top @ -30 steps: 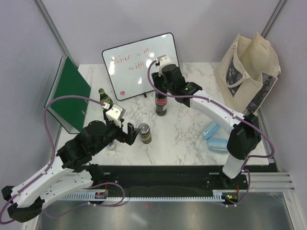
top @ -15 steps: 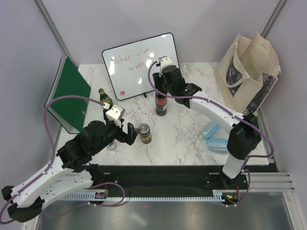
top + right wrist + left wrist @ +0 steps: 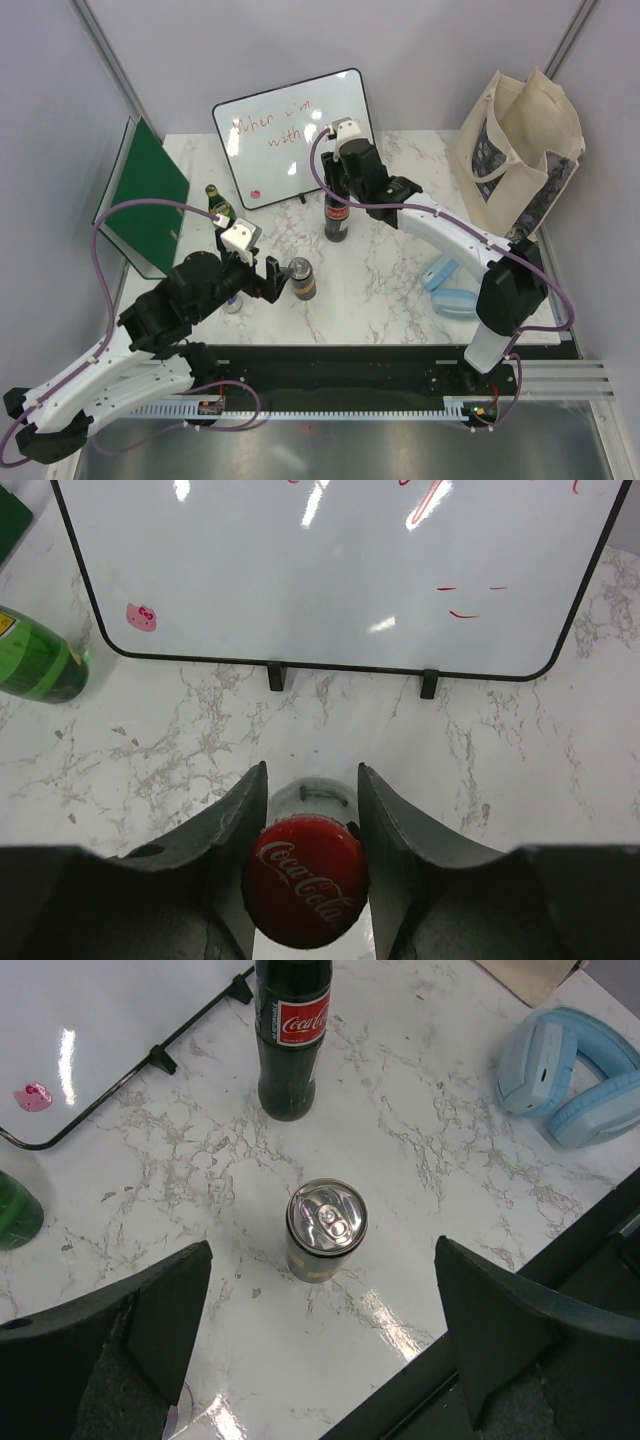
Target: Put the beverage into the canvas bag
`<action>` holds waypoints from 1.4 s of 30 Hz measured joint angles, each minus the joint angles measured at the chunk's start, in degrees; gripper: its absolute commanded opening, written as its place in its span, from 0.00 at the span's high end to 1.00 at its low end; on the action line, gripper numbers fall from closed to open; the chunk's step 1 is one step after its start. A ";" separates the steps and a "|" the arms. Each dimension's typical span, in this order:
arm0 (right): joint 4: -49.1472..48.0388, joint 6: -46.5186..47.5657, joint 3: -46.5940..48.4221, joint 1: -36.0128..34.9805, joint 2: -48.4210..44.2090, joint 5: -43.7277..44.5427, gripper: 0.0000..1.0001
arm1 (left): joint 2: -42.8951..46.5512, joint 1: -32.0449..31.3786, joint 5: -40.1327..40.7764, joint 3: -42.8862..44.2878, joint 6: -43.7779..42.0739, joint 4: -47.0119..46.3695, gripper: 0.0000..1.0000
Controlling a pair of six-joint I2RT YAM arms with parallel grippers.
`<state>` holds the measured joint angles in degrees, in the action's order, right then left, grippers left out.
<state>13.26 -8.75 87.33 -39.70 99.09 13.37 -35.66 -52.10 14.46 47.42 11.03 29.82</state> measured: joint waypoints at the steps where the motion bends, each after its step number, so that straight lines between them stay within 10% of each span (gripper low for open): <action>1: 0.33 0.07 0.00 0.00 -0.20 0.44 1.00 | -0.02 0.00 0.00 0.00 0.00 0.00 0.00; 25: 11.98 2.54 -4.37 9.97 -9.53 2.03 1.00 | -0.42 0.00 -0.09 0.00 0.02 0.00 0.00; 29: 10.73 2.47 -5.68 9.97 -10.34 2.01 0.60 | -0.44 0.00 -0.11 0.00 0.00 0.00 0.00; 42: 5.20 1.49 -9.18 10.58 -14.21 1.51 0.42 | -0.81 0.00 -1.14 0.00 0.02 0.00 0.00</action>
<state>18.46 -7.27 78.15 -29.12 84.88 14.87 -36.47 -52.10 13.32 47.42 11.05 29.82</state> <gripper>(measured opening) 0.549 0.995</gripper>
